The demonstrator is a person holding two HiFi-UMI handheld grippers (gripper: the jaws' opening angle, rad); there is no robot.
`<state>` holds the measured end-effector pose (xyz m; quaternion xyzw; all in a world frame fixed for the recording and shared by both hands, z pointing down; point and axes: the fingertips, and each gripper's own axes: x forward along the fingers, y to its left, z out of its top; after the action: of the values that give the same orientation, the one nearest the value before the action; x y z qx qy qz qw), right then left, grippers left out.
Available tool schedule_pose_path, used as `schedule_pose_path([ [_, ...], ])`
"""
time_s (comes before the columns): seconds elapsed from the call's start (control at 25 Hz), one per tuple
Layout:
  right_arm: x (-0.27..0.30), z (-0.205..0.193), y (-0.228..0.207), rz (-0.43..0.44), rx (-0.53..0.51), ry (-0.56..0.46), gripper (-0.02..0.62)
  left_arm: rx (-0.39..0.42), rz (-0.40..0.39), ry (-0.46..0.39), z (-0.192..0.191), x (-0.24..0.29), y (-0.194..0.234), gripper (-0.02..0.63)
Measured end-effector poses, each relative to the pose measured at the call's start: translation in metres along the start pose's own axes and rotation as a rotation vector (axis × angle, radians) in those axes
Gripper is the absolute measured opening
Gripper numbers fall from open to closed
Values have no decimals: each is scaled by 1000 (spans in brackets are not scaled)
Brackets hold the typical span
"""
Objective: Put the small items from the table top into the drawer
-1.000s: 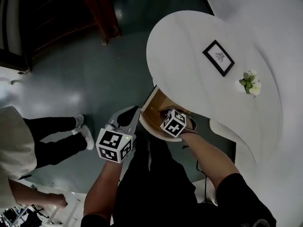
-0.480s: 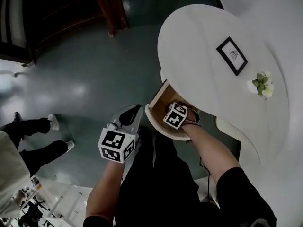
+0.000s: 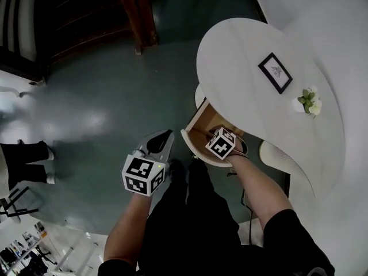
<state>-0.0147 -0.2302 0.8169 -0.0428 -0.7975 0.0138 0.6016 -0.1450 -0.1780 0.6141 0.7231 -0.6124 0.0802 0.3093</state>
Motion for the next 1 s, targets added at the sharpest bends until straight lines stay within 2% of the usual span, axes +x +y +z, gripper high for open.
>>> schedule_pose_path([
  [0.4, -119, 14, 24, -103, 197, -163, 70, 59, -29, -39, 26, -52, -14, 11],
  [0.6, -159, 20, 32, -130, 247, -271, 67, 76, -20, -66, 42, -64, -27, 11],
  [0.8, -201, 19, 38, -153, 272, -410, 37, 147, -25, -84, 57, -63, -65, 11],
  [1.0, -263, 20, 52, -165, 288, -616, 15, 226, 42, -67, 62, -67, -108, 11],
])
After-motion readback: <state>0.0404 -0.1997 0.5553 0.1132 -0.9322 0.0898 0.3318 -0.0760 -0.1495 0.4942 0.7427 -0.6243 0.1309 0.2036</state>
